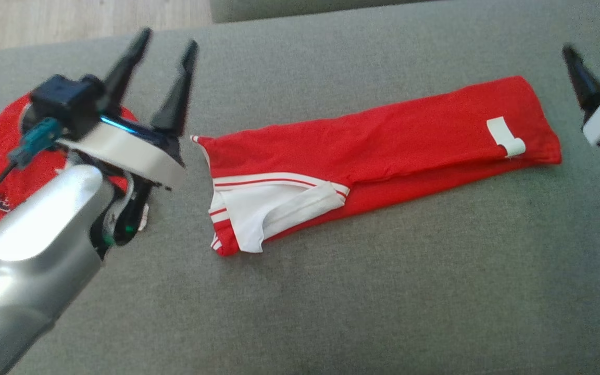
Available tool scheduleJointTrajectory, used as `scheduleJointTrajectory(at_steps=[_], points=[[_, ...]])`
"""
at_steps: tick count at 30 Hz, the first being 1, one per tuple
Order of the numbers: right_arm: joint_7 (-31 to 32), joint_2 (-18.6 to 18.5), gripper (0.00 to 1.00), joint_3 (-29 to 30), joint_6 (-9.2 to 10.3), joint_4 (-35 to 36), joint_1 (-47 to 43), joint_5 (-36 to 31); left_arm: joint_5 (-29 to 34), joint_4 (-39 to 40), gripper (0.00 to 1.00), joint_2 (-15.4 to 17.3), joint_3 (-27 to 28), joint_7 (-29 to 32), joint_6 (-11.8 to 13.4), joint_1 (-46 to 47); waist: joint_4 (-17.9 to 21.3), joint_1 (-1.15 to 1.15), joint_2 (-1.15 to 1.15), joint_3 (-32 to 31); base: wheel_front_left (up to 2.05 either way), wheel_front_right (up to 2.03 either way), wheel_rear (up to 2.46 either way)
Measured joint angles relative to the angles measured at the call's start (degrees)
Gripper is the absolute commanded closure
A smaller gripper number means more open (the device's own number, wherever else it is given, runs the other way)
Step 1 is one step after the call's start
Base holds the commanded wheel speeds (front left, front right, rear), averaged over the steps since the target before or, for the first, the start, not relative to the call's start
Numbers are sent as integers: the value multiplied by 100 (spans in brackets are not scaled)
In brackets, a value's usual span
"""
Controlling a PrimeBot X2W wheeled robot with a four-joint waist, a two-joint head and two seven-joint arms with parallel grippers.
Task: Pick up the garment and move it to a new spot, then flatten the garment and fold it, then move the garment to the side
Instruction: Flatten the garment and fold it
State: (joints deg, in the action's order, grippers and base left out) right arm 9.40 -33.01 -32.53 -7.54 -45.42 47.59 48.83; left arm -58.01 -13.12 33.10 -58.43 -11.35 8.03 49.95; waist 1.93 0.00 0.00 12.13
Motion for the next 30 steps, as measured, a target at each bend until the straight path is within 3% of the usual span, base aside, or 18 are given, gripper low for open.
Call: scheduleJointTrajectory(at_steps=[4,5,10,12,21,30], points=[[-1071,275,0,424,0,230,-34,-24,196,-107,0,-135,628,-311,452,-276,-14,0,0,-201,0,0,0],[-1589,416,0,644,0,392,-127,-86,519,5,0,-252,1202,-310,681,-656,-24,0,0,-306,0,0,0],[-2314,805,0,1162,0,776,-828,-643,1529,457,0,-798,2386,-336,802,-1854,-63,0,0,-518,0,0,0],[-2361,1081,0,1456,0,967,-1244,-937,1812,512,0,-1069,2758,-335,692,-2390,-76,0,0,-593,0,0,0],[-2377,2492,0,2552,0,1962,-3042,-2647,2742,250,0,-2131,3938,-335,-269,-3883,-79,0,0,-784,0,0,0],[-2375,2804,0,2827,0,2234,-3531,-3174,3484,-73,0,-2693,4757,-335,-929,-4327,-85,0,0,-782,0,0,0]])
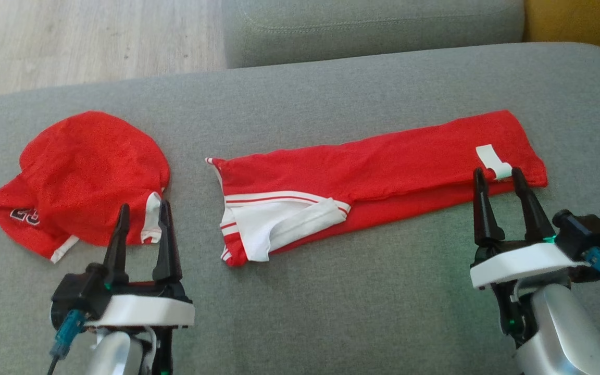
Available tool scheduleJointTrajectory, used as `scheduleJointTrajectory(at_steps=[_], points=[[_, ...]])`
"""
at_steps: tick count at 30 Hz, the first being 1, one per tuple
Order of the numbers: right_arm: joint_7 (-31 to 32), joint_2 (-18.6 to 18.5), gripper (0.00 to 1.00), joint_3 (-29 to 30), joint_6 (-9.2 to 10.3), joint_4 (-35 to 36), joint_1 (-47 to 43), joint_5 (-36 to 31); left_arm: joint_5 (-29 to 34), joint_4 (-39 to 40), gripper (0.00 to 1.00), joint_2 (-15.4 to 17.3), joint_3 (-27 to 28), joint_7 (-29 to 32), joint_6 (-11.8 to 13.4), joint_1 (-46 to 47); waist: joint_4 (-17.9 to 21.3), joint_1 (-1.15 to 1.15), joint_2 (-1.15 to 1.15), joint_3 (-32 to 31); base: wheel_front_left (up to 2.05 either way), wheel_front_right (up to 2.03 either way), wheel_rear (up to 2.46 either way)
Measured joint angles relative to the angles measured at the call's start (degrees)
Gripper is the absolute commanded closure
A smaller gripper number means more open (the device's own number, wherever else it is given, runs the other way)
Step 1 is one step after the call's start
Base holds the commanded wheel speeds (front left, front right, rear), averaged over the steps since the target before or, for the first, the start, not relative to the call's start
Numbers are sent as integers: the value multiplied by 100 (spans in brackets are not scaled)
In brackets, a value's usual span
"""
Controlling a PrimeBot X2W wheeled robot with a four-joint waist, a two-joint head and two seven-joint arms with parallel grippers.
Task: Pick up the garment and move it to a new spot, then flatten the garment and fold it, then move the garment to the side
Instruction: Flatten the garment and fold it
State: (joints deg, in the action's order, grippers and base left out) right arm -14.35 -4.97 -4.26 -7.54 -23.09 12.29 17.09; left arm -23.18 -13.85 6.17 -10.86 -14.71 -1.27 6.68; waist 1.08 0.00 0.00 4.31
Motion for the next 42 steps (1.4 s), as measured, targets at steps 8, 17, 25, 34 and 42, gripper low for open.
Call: scheduleJointTrajectory(at_steps=[8,17,25,34,42], points=[[410,44,0,506,0,-105,195,-356,400,-82,0,-158,212,0,-287,135,-88,0,0,258,0,0,0],[1303,-115,0,2426,0,-1179,1618,-947,600,-180,0,-298,289,0,-482,603,-343,-1,0,769,0,0,0],[1833,-110,0,3416,0,-2116,2050,-1992,609,-234,0,-332,279,0,-580,774,-565,-2,0,1068,0,0,0],[1900,-71,0,3652,0,-2535,2388,-2373,662,-236,0,-349,324,0,-584,873,-548,-1,0,1288,0,0,0],[1947,-70,100,3559,0,-2744,2615,-2281,694,-241,0,-357,399,0,-600,1072,-460,0,0,1359,0,0,0]])
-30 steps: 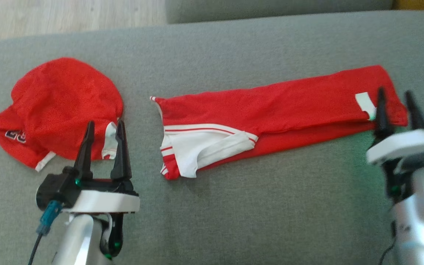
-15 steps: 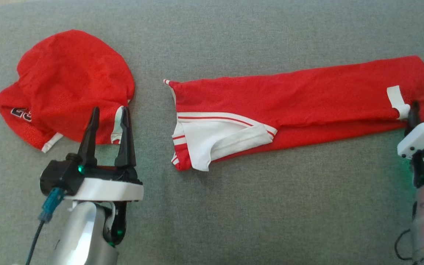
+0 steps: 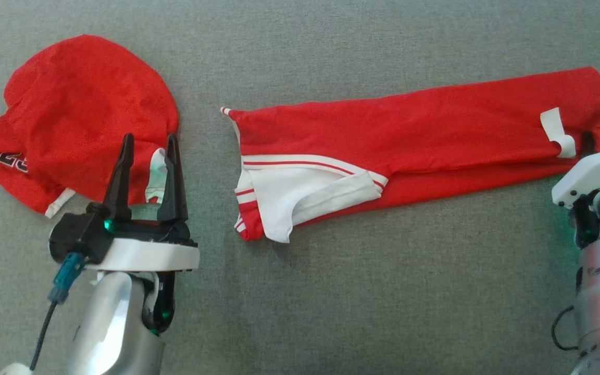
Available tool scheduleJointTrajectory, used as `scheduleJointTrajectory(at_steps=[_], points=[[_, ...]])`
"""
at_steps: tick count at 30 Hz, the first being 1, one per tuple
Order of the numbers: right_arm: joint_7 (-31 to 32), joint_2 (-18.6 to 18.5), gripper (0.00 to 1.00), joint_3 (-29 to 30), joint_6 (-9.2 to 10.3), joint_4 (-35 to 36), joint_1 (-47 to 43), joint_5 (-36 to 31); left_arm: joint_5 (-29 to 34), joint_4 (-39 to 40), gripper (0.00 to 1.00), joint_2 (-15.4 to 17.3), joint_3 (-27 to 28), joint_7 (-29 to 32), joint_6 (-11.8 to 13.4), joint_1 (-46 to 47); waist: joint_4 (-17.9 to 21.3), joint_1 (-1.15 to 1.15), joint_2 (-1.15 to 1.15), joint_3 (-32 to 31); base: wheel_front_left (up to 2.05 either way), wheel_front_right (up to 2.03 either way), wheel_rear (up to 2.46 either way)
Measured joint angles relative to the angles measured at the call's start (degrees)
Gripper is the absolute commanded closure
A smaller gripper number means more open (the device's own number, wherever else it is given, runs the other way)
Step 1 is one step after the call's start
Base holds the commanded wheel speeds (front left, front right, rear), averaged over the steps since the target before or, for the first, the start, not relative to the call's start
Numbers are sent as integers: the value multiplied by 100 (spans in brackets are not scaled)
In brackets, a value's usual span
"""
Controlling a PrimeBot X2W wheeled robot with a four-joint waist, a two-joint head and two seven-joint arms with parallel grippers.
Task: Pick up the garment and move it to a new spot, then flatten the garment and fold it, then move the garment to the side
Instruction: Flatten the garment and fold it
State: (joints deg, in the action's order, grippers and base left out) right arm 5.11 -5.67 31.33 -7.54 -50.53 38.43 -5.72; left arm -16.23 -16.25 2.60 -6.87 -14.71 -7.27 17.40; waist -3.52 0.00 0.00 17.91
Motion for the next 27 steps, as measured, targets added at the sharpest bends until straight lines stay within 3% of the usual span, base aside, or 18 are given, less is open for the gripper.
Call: scheduleJointTrajectory(at_steps=[6,12,14,21,27], points=[[-16,-126,100,-63,0,-25,-6,69,26,-26,0,-7,81,0,-31,-3,72,0,0,-56,0,0,0],[-289,-761,100,391,0,145,-18,-168,26,-49,0,-12,81,0,-31,-8,120,0,0,-193,0,0,0],[-349,-823,100,520,0,179,-17,-245,26,-55,0,-14,80,0,-31,-10,125,1,0,-255,0,0,0],[-565,-528,100,209,0,170,-7,-283,25,-101,0,-15,85,0,-31,-90,129,1,0,-556,0,0,0],[-621,-31,100,-726,0,363,-13,147,0,-125,0,-16,138,0,-31,-395,93,1,0,-1021,0,0,0]])
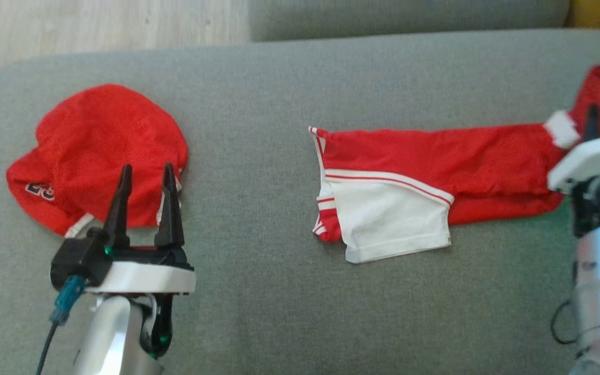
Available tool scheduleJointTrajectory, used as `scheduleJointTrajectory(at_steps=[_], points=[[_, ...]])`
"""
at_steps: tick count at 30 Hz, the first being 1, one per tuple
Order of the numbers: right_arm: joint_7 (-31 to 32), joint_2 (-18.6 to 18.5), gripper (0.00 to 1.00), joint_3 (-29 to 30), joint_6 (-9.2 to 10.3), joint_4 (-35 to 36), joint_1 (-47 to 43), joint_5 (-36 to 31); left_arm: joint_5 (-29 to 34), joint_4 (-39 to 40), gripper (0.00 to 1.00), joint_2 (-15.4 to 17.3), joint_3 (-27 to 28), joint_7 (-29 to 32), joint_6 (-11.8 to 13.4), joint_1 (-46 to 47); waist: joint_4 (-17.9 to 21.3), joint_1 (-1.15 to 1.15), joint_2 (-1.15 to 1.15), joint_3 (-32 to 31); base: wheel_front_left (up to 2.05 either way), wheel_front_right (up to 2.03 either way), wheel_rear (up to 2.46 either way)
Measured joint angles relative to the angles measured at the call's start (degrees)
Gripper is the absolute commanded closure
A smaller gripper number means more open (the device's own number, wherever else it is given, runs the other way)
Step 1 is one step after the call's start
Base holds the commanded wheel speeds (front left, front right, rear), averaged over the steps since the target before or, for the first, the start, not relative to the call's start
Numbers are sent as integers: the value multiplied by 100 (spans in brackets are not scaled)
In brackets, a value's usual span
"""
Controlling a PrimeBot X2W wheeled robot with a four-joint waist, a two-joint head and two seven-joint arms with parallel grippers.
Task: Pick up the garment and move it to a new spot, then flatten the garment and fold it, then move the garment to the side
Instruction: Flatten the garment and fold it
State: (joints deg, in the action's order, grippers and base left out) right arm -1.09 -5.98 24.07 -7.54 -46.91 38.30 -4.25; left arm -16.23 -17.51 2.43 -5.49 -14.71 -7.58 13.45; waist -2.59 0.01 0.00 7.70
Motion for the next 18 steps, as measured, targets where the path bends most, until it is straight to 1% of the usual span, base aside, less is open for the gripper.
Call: scheduleJointTrajectory(at_steps=[3,7,8,9,11,14,18], points=[[4,137,100,-488,0,191,-30,281,-46,3,0,1,2,0,1,-97,-43,0,0,-204,0,0,0],[80,209,100,-1236,0,493,-192,745,-58,11,0,1,3,0,12,-195,-167,0,0,-378,0,0,0],[80,209,100,-1236,0,493,-192,745,-58,11,0,1,3,0,12,-195,-167,0,0,-378,0,0,0],[115,212,100,-1449,0,558,-268,911,-58,9,0,1,3,0,23,-221,-206,0,0,-406,0,0,0],[121,211,100,-2007,0,645,-430,1501,-59,7,0,1,1,0,52,-238,-294,0,0,-445,0,0,0],[163,223,100,-2815,0,784,-669,2150,-59,5,0,1,-9,0,52,-239,-424,0,0,-480,0,0,0],[145,236,100,-3564,0,842,-973,2628,-59,0,0,2,-19,0,52,-255,-576,0,0,-495,0,0,0]])
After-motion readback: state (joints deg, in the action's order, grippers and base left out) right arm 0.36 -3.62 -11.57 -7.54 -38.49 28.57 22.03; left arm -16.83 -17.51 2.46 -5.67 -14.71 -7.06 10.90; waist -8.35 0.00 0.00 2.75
